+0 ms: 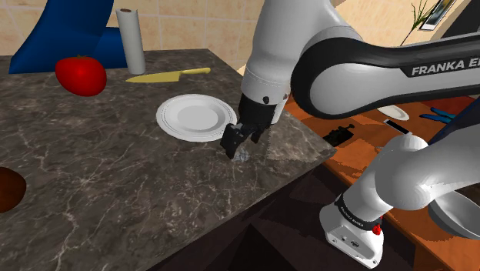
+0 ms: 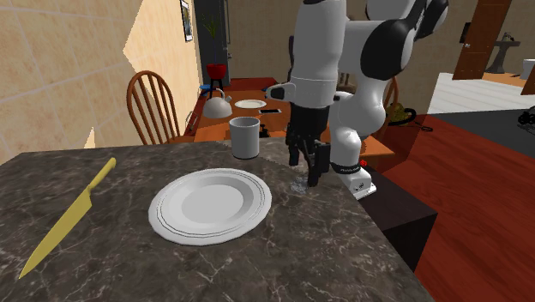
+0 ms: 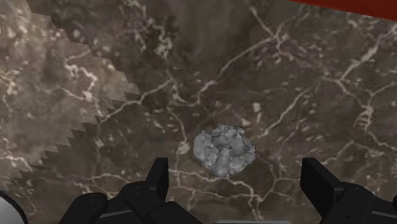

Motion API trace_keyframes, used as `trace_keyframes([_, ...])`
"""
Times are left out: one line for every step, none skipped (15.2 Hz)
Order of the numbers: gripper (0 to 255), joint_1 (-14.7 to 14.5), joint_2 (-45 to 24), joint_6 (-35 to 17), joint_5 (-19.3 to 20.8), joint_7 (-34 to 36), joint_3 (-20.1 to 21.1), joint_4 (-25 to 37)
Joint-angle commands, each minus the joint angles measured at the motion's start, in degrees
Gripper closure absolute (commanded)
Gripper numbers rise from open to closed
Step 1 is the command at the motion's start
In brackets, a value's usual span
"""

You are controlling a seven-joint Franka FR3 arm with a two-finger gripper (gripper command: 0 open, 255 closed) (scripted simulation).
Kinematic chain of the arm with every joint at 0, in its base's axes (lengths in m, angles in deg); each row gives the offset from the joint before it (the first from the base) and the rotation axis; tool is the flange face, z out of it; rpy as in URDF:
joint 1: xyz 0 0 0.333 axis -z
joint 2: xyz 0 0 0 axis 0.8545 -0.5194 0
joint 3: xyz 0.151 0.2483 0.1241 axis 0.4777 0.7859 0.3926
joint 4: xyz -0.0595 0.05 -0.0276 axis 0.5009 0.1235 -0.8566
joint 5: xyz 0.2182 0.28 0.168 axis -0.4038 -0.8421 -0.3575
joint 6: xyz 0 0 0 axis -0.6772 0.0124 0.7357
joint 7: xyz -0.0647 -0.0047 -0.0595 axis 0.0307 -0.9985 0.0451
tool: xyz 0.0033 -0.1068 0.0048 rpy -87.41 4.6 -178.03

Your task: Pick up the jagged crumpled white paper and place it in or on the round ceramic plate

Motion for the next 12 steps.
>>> trace_keyframes([0,0.0,-0.3,-1.4,-0.2,0.0,0.4,-1.0])
trace_keyframes([0,0.0,-0.3,-1.4,-0.2,0.0,0.4,-1.0])
trace_keyframes([0,0.0,-0.3,-1.4,-0.2,0.0,0.4,-1.0])
trace_keyframes([0,0.0,-0.3,-1.4,-0.2,0.0,0.4,-1.0])
trace_keyframes([0,0.0,-0.3,-1.4,-0.2,0.0,0.4,-1.0])
trace_keyframes([0,0.0,-0.3,-1.4,-0.2,0.0,0.4,-1.0])
trace_keyframes([0,0.0,-0.3,-1.4,-0.2,0.0,0.4,-1.0])
trace_keyframes([0,0.0,-0.3,-1.4,-0.2,0.0,0.4,-1.0])
trace_keyframes([255,0.0,-0.3,-1.4,-0.2,0.0,0.4,-1.0])
trace_keyframes([255,0.0,-0.3,-1.4,-0.2,0.0,0.4,-1.0])
trace_keyframes([255,0.0,-0.3,-1.4,-0.2,0.0,0.4,-1.0])
trace_keyframes([255,0.0,-0.3,-1.4,-0.2,0.0,0.3,-1.1])
